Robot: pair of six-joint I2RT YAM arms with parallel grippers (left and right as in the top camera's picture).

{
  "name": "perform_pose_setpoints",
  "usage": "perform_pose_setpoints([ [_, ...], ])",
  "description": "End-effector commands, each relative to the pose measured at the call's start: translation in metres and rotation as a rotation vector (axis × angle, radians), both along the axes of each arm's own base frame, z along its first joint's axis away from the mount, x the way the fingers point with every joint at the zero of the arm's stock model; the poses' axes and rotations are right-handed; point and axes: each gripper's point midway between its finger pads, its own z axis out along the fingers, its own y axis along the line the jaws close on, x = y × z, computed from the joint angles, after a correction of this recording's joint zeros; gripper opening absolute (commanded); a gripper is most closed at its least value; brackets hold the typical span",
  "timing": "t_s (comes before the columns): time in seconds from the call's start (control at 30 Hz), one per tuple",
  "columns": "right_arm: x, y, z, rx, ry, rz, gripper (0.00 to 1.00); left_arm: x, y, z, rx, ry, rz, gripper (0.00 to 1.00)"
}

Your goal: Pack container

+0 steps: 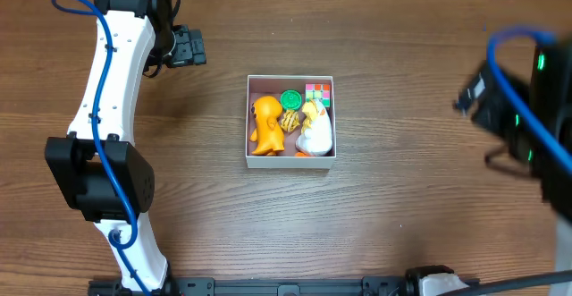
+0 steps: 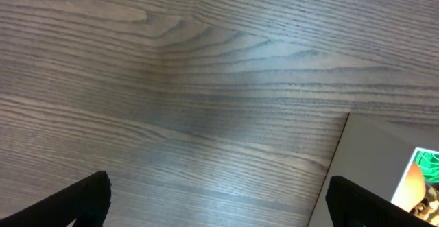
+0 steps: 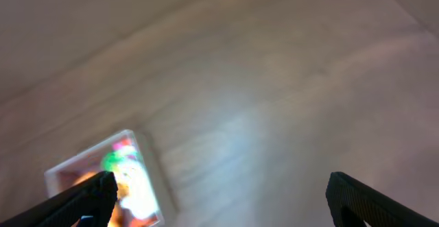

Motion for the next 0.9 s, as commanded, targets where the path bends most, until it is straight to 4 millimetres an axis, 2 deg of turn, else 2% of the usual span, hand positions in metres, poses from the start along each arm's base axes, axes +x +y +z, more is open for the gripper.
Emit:
perform_pose_setpoints([
  [0.0, -0.012, -0.02, -0.035, -0.012, 0.021, -0.177, 1.0, 0.002, 0.0, 0.008, -0.005, -0.025, 0.02, 1.0],
  [0.1, -0.014, -0.013, -0.047, 0.028, -0.017, -0.149, 1.0, 0.002, 0.0, 0.008, -0.005, -0.025, 0.02, 1.0],
  [0.27, -0.038, -0.014, -0.068, 0.05, -0.012, -0.159, 1.0, 0.002, 0.0, 0.008, -0.005, -0.025, 0.02, 1.0],
  [0.43, -0.045, -0.015, -0.069, 0.066, -0.083, -0.155, 1.0, 0.002, 0.0, 0.008, -0.005, -0.025, 0.02, 1.0],
  [0.57, -0.06, -0.005, -0.084, 0.106, 0.008, -0.117, 1.0, 0.002, 0.0, 0.008, -0.005, -0.025, 0.02, 1.0],
  [0.67, -0.067, -0.006, -0.089, 0.099, 0.042, -0.119, 1.0, 0.002, 0.0, 0.008, -0.005, -0.025, 0.02, 1.0],
  [0.87, -0.067, -0.007, -0.089, 0.066, 0.053, -0.084, 1.0, 0.002, 0.0, 0.008, -0.005, -0.025, 0.021, 1.0],
])
